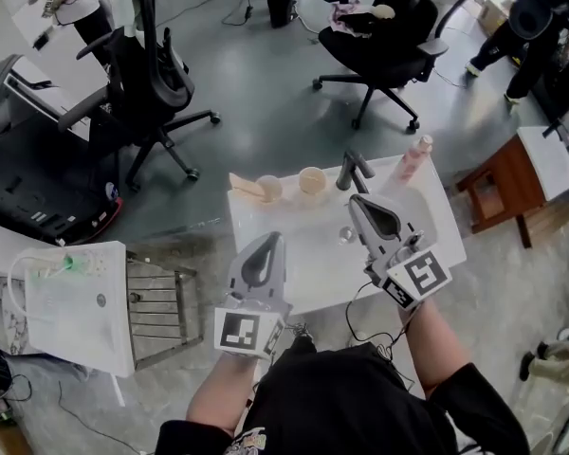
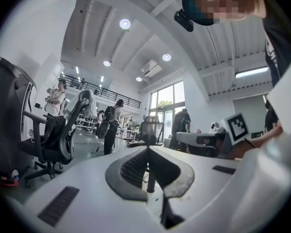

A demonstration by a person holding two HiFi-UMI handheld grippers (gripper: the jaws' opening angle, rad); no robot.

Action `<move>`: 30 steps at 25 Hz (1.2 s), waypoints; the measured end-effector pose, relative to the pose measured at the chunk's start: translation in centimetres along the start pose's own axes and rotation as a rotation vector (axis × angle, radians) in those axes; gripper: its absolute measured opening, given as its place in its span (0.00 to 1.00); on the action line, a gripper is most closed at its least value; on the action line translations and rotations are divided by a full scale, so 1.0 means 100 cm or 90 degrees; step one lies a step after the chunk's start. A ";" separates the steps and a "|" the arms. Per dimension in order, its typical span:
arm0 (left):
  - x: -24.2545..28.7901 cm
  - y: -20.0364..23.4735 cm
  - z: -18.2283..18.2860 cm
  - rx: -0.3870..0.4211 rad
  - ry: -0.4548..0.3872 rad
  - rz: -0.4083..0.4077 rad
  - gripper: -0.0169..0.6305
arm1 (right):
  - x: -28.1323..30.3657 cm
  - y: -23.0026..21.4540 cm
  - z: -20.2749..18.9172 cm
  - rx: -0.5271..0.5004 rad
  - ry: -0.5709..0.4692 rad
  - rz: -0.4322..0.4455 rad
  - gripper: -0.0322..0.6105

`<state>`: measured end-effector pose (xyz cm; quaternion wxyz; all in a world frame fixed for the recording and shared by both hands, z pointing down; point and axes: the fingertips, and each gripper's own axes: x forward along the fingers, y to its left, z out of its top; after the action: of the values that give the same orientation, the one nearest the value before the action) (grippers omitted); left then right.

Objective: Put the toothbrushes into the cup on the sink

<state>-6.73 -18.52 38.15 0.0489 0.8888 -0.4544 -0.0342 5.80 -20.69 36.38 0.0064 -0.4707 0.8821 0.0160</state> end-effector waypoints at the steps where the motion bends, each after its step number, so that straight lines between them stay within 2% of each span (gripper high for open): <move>1: -0.002 -0.007 -0.001 0.002 0.002 0.001 0.04 | -0.009 0.003 0.002 -0.005 0.001 0.002 0.06; 6: -0.015 -0.050 -0.009 0.013 0.011 0.025 0.04 | -0.059 0.013 0.004 -0.021 0.001 0.028 0.06; 13: -0.052 -0.149 -0.020 0.032 0.017 0.080 0.04 | -0.155 0.014 -0.003 0.006 0.003 0.082 0.06; 17: -0.084 -0.182 -0.020 0.016 0.021 0.128 0.04 | -0.197 0.022 0.000 0.015 0.002 0.116 0.06; 24: -0.129 -0.195 -0.013 0.014 0.011 0.179 0.04 | -0.226 0.046 0.008 0.037 -0.001 0.145 0.06; 30: -0.158 -0.185 -0.007 0.019 0.020 0.185 0.04 | -0.230 0.074 0.003 0.045 0.010 0.137 0.06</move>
<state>-1.01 5.10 36.93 0.0473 0.8149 -0.5776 -0.0062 12.45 2.57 36.84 0.0142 -0.3726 0.9277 -0.0182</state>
